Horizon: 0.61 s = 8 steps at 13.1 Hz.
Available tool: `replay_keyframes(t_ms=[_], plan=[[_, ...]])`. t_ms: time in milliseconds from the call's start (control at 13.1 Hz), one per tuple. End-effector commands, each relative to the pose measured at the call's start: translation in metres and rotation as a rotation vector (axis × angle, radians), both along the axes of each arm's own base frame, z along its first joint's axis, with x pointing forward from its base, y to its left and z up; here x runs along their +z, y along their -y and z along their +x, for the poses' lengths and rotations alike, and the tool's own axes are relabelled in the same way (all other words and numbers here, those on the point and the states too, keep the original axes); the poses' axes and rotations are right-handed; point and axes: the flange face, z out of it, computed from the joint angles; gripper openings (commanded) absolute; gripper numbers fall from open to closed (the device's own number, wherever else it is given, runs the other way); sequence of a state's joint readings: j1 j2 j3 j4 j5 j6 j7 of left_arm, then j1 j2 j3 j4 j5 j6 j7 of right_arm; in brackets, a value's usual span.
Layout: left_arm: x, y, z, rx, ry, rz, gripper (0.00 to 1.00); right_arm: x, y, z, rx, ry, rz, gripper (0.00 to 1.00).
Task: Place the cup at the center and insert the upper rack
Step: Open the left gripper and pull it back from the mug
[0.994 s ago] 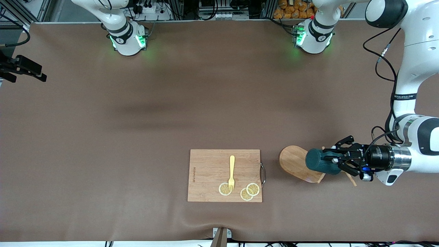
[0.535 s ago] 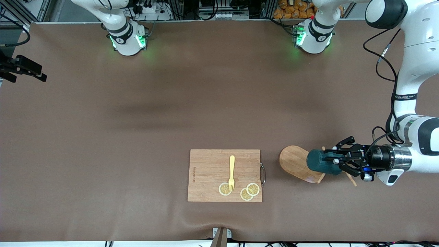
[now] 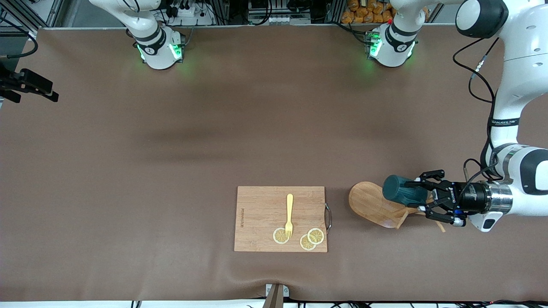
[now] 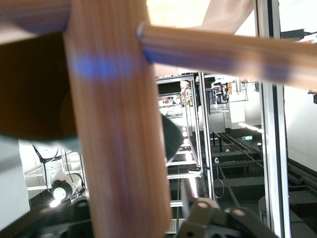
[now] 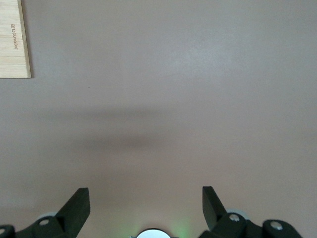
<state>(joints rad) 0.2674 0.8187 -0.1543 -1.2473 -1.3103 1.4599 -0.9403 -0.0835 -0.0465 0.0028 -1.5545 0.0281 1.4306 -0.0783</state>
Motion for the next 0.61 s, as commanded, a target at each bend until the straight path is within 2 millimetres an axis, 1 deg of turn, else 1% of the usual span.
replay_keyframes(t_ms=[0,153,306,382,535], plan=[[0.016,-0.003,0.001,0.000,0.022,-0.008,1.00,0.004,-0.004,-0.005,-0.010,0.001,0.010,1.00],[0.034,-0.007,-0.002,-0.007,0.038,-0.014,1.00,0.004,-0.003,-0.005,-0.013,0.001,0.010,1.00],[0.063,-0.016,-0.004,0.003,0.032,0.001,1.00,0.004,-0.003,-0.005,-0.013,0.001,0.010,1.00],[0.089,-0.016,-0.007,0.005,0.052,0.019,1.00,0.004,-0.003,-0.005,-0.013,0.001,0.010,1.00],[0.128,-0.021,-0.014,0.014,0.097,0.042,1.00,0.005,-0.003,-0.005,-0.013,0.003,0.010,1.00]])
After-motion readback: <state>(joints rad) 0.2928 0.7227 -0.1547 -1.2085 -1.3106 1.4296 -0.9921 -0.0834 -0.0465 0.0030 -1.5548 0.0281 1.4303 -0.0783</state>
